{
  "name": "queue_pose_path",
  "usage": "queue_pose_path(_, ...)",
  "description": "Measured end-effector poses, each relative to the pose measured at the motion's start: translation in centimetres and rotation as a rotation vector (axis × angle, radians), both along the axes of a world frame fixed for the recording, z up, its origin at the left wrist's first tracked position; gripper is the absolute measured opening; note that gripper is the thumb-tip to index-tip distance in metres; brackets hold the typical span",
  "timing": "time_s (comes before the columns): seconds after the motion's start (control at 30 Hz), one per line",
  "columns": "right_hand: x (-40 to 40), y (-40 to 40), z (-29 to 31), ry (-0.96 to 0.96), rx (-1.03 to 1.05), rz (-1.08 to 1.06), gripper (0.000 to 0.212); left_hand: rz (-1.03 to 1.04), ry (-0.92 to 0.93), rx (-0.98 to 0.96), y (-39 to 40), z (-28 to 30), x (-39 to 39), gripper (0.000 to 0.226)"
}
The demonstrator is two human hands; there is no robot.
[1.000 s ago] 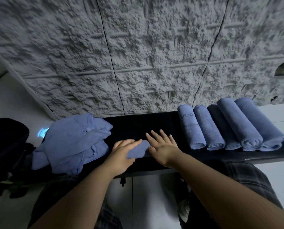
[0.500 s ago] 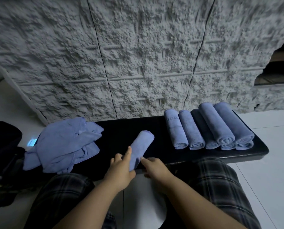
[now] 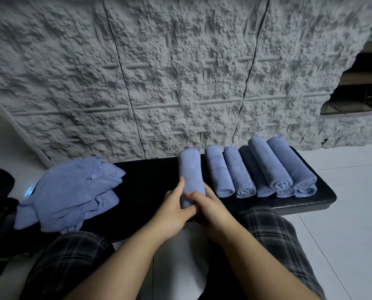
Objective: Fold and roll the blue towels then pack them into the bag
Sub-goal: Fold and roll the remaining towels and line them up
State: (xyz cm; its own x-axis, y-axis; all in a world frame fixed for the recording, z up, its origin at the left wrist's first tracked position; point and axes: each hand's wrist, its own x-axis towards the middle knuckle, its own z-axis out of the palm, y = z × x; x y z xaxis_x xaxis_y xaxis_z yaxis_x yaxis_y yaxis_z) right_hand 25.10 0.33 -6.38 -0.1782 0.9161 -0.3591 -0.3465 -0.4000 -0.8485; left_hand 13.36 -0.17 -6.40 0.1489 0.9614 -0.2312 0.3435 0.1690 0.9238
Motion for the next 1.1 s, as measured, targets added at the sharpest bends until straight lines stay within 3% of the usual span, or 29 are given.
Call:
queue_pose_path(0.1,2.0,0.7,0.9,0.016,0.011,-0.138,0.039,-0.018,-0.094,0.016,0.8,1.4,2.1,0.091)
queue_pose_path(0.23,5.1,2.1,2.3,0.001,-0.025,-0.366,0.01,-0.037,-0.133,0.009,1.2,2.2,4.7,0.063)
queue_pose_path(0.33,6.8,3.3,2.4,0.059,-0.087,-0.528,0.014,-0.011,-0.107,-0.013,1.2,1.8,4.9,0.056)
queue_pose_path(0.47,7.6,3.9,3.0,0.304,-0.159,-0.685,0.012,0.117,-0.028,-0.05,1.4,0.7,3.0,0.044)
queue_pose_path(0.57,7.5,3.8,3.4,0.448,-0.111,-0.778,0.01,0.187,0.016,-0.072,1.5,-0.3,1.8,0.038)
queue_pose_path(0.63,7.5,3.9,3.0,0.445,-0.079,-0.811,0.007,0.198,0.033,-0.09,1.4,-0.8,1.5,0.036)
queue_pose_path(0.7,7.7,3.9,2.4,0.377,-0.09,-0.839,0.018,0.18,0.053,-0.1,1.1,-1.1,1.4,0.035)
queue_pose_path(0.8,7.9,4.1,1.8,0.588,-0.219,-0.931,0.032,0.164,0.062,-0.112,0.8,-1.2,1.2,0.036)
queue_pose_path(0.9,7.7,3.1,2.4,0.323,-0.172,-0.921,0.015,0.155,0.06,-0.115,0.4,-1.1,1.1,0.036)
queue_pose_path(1.1,7.5,3.6,2.4,0.33,-0.139,-1.006,0.02,0.156,0.038,-0.106,-0.3,-0.8,0.2,0.035)
